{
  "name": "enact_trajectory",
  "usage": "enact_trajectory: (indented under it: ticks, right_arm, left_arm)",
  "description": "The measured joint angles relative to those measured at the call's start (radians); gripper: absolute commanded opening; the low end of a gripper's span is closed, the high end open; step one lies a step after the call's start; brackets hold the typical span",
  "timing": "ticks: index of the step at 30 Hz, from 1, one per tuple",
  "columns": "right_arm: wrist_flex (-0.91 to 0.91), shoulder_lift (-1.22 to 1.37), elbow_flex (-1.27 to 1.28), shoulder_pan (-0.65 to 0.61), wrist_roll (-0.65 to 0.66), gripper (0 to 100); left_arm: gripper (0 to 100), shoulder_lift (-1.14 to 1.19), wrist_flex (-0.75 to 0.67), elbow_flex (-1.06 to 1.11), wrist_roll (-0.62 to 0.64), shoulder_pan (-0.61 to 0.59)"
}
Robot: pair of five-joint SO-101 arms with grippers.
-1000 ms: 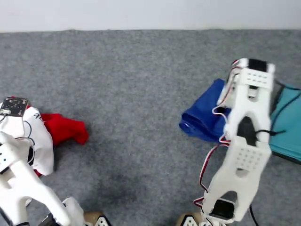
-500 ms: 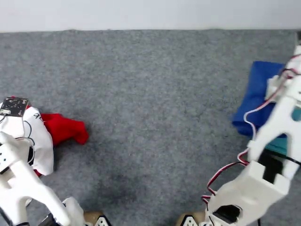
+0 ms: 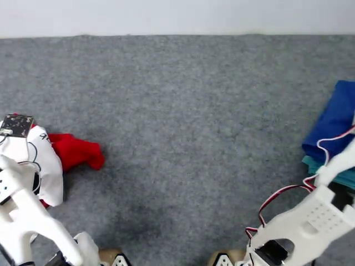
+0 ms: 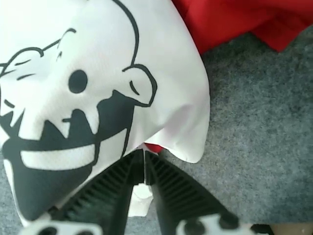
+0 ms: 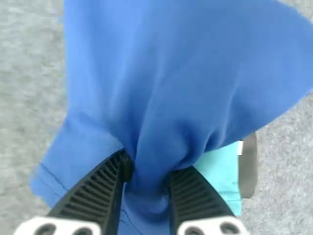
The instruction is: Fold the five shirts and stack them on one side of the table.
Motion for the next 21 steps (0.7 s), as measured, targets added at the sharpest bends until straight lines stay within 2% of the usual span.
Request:
enact_trajectory:
  ticks: [5,9,14,16,19,20,21]
  right_arm:
    - [-0.003,0.028,0.0,0.005,0.209,30.9]
    - [-0.003,0.014,-0.04,0.014,0.196,32.9]
    - [-0.003,-0.058,-0.098,0.012,0.189,30.2]
    - [-0.003,-0.063,-0.098,0.014,0.186,21.9]
    - [-0.003,-0.058,-0.098,0.014,0.184,1.4]
    - [-0.003,-0.051,-0.098,0.014,0.183,0.2]
    - [0.002,-0.04,-0.098,0.014,0.18,3.7]
  left_arm:
    - [2,0.0,0.0,0.0,0.0,0.0]
    - [2,0.0,0.0,0.0,0.0,0.0]
    - [2,0.0,0.0,0.0,0.0,0.0]
    - [2,0.0,0.0,0.0,0.0,0.0]
    - [2,0.0,0.0,0.0,0.0,0.0]
    - [2,0.0,0.0,0.0,0.0,0.0]
    - [2,0.0,0.0,0.0,0.0,0.0]
